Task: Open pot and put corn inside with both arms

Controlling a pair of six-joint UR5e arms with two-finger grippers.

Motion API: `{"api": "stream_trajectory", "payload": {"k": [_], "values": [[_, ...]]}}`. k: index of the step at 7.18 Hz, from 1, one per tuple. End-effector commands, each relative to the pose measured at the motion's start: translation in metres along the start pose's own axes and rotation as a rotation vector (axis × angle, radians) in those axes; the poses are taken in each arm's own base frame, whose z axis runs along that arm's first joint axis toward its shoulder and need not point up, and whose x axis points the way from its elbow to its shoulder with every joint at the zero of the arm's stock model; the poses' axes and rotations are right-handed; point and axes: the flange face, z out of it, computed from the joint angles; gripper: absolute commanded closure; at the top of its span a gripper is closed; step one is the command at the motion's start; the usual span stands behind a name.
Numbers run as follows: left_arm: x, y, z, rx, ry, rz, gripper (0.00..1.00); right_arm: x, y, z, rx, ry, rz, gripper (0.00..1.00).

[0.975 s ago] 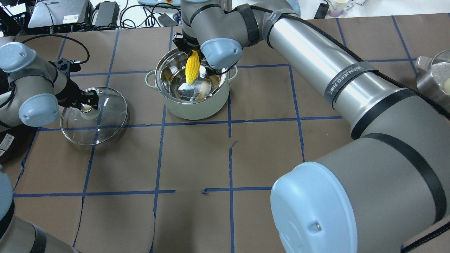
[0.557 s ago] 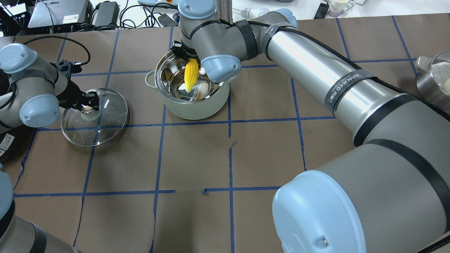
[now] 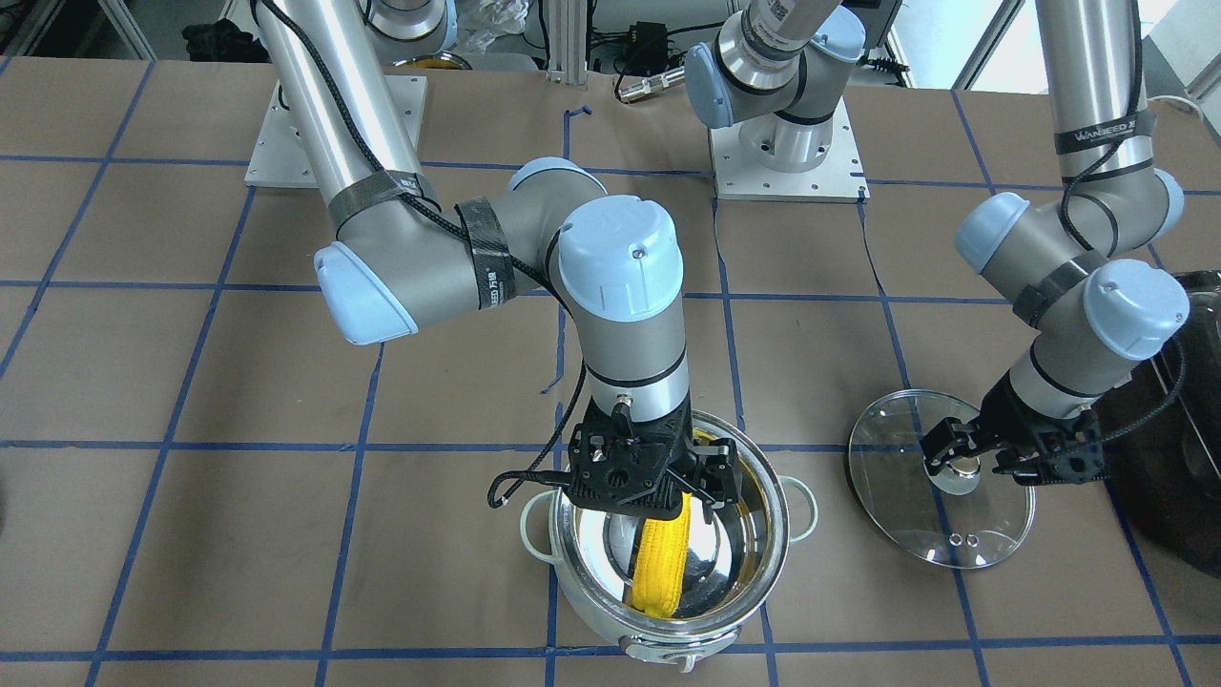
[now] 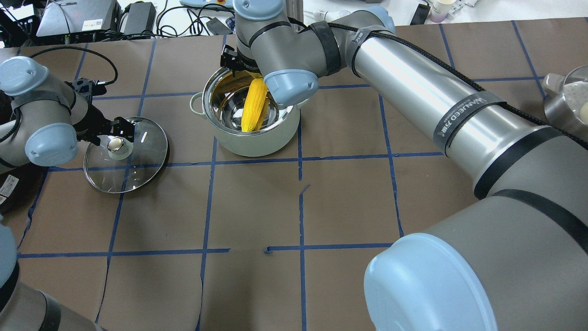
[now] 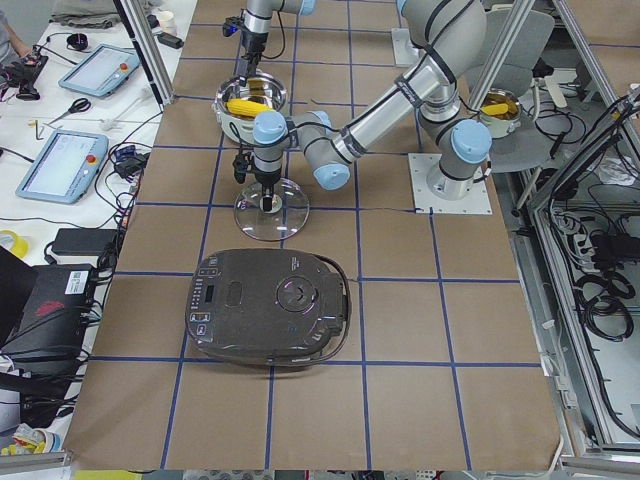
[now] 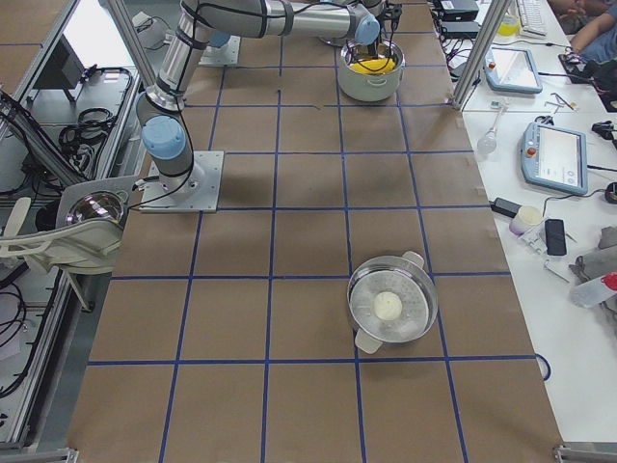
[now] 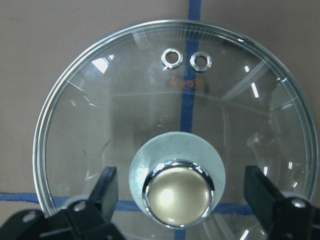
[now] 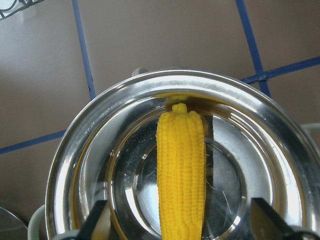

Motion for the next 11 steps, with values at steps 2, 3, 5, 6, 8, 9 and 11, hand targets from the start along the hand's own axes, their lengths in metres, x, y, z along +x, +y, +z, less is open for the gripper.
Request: {"api": "stream_trajectory", "payload": {"k": [2, 3, 5, 6, 8, 9, 11], "values": [[0.016, -0.003, -0.037, 0.047, -0.017, 0.026, 0.00, 0.033, -0.018, -0.031, -0.056, 0.075, -0.183, 0.00], [0.034, -0.013, -0.072, -0.020, 0.013, 0.024, 0.00, 0.060, -0.041, -0.064, -0.049, 0.079, -0.199, 0.00], [0.125, -0.041, -0.183, -0.090, 0.032, -0.055, 0.00, 0.144, -0.071, -0.125, -0.150, 0.163, -0.126, 0.00], [0.178, -0.040, -0.222, -0.087, 0.033, -0.069, 0.00, 0.188, -0.078, -0.141, -0.175, 0.188, -0.083, 0.00], [0.249, -0.005, -0.299, -0.064, -0.068, 0.024, 0.00, 0.231, -0.023, -0.155, -0.233, 0.192, -0.142, 0.00], [0.268, 0.016, -0.320, -0.037, -0.057, 0.055, 0.00, 0.258, -0.002, -0.172, -0.248, 0.195, -0.220, 0.00], [0.277, 0.043, -0.338, -0.010, 0.046, 0.061, 0.00, 0.279, 0.025, -0.211, -0.295, 0.207, -0.214, 0.00]]}}
